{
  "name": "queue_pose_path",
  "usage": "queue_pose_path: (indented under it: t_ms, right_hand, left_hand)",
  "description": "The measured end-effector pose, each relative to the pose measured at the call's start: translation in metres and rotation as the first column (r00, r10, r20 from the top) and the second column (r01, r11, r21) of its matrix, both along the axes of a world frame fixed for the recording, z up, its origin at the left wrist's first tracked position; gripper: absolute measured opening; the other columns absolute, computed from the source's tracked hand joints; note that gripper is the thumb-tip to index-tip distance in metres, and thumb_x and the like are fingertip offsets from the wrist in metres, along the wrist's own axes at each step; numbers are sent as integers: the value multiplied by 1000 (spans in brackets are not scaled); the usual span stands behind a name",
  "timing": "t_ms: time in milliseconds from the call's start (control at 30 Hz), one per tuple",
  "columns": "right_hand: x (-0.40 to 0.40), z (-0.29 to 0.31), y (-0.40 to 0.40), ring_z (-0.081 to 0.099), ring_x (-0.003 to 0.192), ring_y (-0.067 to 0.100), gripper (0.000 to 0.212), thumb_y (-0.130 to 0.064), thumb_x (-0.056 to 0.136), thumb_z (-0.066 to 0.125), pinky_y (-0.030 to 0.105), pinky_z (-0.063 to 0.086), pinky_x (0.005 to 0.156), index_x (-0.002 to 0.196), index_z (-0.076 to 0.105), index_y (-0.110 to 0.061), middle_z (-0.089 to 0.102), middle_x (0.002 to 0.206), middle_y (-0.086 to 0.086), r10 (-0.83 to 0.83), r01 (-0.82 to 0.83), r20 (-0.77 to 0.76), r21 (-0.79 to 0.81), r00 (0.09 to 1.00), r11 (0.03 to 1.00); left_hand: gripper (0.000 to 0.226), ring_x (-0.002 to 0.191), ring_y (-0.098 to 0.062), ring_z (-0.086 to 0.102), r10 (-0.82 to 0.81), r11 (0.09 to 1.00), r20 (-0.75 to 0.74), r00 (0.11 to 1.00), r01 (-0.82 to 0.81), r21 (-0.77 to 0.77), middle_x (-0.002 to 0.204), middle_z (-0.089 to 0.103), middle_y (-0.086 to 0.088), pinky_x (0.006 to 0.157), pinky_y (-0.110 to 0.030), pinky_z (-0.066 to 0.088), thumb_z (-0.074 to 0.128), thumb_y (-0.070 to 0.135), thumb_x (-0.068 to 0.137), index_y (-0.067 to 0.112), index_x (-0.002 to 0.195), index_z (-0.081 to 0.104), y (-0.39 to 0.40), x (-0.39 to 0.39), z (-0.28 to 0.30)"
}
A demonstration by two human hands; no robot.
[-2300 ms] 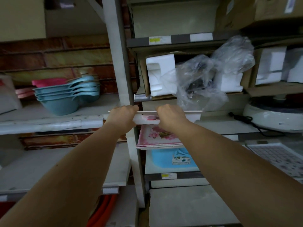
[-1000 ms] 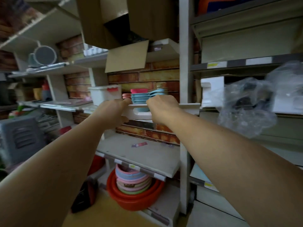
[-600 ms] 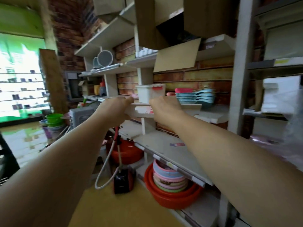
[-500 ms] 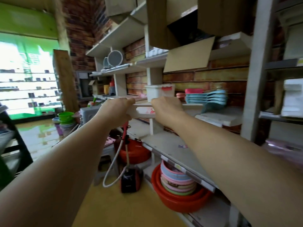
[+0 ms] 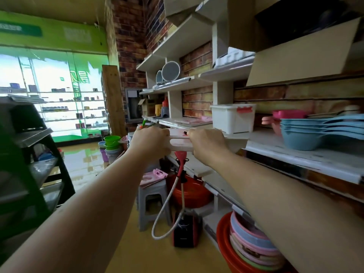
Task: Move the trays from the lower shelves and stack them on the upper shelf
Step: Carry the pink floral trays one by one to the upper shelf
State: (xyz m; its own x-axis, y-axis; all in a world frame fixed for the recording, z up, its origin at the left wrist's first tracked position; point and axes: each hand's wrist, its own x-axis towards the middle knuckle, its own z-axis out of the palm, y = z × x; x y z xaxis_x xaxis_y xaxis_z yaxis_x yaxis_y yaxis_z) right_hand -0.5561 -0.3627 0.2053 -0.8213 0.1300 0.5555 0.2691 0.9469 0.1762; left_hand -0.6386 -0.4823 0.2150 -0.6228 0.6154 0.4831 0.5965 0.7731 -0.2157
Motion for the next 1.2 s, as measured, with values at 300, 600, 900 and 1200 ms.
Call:
queue_pose_path:
  t_ms: [300,600,900,1200]
  right_hand:
    - [-105,7,35,64,98,29,28,4,90,49,29,36,67,112,58,-11,67,106,9,30,-30,-31,-1,999,1000]
    - [-206,-4,80,63,100,30,30,3,90,47,34,46,78,115,58,-11,67,107,10,83,-83,-58,1,995,997]
    - [-319,4,105,64,99,30,33,0,93,45,31,42,72,122,54,-10,66,110,11,130,-126,-56,65,990,990]
    - [-470,-8,101,63,104,29,35,1,91,45,33,46,83,121,55,-14,65,115,8,37,-35,-76,28,996,999]
  left_hand:
    - [33,101,-25,60,3,1000,-40,999,-2,27,108,63,-7,76,-32,41,52,27,93,15,124,48,33,-102,-1]
    - [34,114,-27,54,92,995,-84,992,-87,54,120,60,-6,92,-41,42,53,29,93,15,123,46,75,-195,-17]
    - [35,114,-28,54,151,986,-100,983,-143,86,120,59,-7,93,-42,40,53,32,93,16,123,47,94,-301,-14]
    - [34,117,-27,52,63,994,-143,988,-50,93,122,59,-6,92,-42,39,54,28,92,16,123,47,97,-468,-25]
